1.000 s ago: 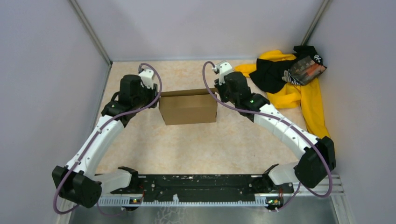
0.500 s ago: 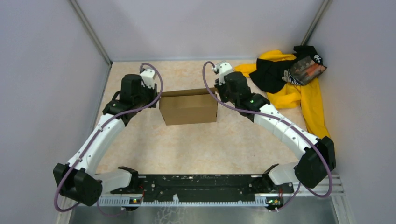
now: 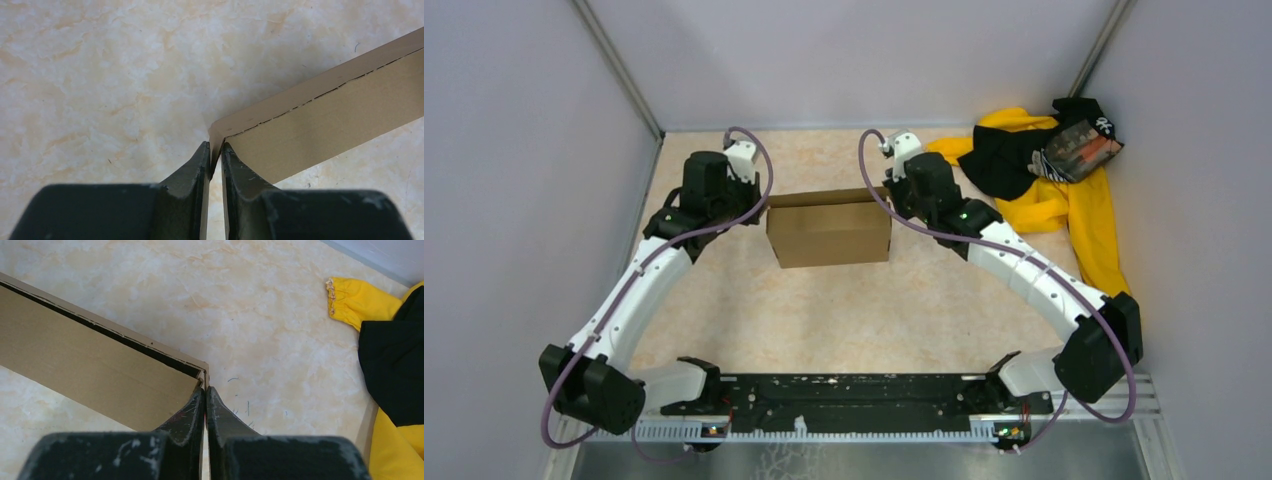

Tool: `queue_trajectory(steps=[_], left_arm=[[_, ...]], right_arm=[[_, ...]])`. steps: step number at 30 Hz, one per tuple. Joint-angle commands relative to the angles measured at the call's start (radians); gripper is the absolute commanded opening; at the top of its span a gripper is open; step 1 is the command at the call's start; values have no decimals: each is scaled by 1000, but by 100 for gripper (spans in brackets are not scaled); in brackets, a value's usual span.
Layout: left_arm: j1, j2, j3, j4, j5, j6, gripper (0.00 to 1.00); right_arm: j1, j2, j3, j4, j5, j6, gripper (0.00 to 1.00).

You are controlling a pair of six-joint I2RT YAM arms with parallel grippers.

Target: Fold the paper box

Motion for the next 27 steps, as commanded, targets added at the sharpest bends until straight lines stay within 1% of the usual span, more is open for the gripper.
queue_trajectory(steps=[1, 16, 18, 27], left_arm=[[5, 21, 61, -24, 22, -12, 19], [5, 31, 56, -45, 37, -12, 18], [5, 34, 59, -48, 37, -38, 18], [4, 56, 80, -67, 69, -65, 17]], right_arm=[[-5, 4, 79, -2, -6, 19, 0], [-5, 33, 123, -49, -14, 65, 0], [-5, 35, 132, -57, -13, 71, 0], [-5, 68, 190, -122, -12, 103, 0]])
